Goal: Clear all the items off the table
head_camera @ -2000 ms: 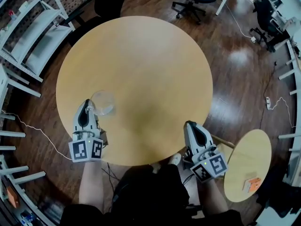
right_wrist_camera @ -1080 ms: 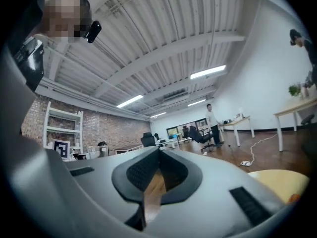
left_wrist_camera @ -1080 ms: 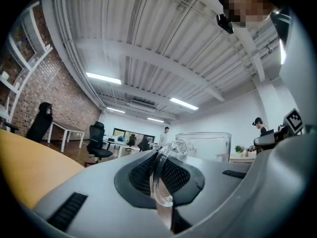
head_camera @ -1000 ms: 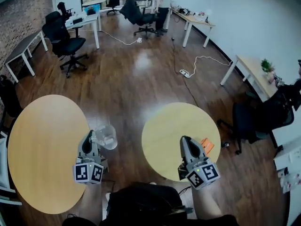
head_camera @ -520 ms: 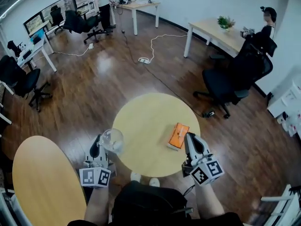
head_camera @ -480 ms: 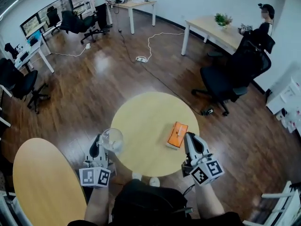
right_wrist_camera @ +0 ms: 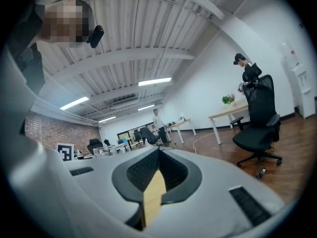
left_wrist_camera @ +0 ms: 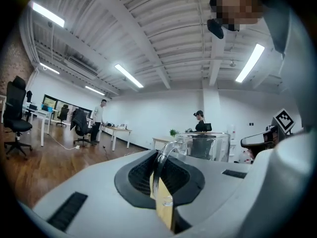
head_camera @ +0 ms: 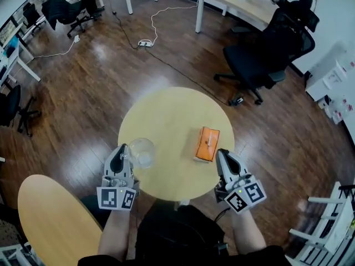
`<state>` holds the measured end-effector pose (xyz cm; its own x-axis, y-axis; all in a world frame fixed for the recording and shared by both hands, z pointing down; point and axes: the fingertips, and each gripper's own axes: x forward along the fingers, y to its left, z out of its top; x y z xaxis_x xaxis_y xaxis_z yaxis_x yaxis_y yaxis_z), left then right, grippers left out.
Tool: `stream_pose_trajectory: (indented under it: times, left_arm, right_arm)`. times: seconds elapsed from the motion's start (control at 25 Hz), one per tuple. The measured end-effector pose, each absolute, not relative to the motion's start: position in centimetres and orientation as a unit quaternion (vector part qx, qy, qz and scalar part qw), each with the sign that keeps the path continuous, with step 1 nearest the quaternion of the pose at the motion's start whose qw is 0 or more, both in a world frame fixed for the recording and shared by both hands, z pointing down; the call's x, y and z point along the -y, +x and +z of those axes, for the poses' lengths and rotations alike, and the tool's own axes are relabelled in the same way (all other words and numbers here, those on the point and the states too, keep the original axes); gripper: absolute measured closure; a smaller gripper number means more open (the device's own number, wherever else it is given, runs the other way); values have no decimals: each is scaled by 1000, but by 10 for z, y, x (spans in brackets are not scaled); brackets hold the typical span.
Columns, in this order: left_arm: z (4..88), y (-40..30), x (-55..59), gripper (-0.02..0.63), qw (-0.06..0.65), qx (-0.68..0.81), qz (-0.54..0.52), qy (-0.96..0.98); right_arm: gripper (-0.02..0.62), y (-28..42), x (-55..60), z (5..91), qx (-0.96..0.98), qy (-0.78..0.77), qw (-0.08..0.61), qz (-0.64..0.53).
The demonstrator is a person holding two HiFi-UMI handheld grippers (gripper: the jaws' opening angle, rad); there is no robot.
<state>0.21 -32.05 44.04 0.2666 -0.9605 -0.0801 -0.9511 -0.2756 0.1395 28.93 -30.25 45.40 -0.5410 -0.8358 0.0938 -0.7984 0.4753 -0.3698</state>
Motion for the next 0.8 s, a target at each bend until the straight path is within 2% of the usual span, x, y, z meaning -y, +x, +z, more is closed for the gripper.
stream_pose_trajectory:
  times: [0.24,0.52,0.8]
  left_arm:
    - [480,-1,349,606,58,590,-51,804]
    - [534,-5,374,606,80,596,-35,798]
    - [584,13,406,606,74,584,9,809]
  right_arm:
    - [591,267,314,482,-856,-489,-14,-170]
    - [591,247,324,520,-845,-493,-35,-204]
    - [591,228,318,554,-853,-468,-75,-218]
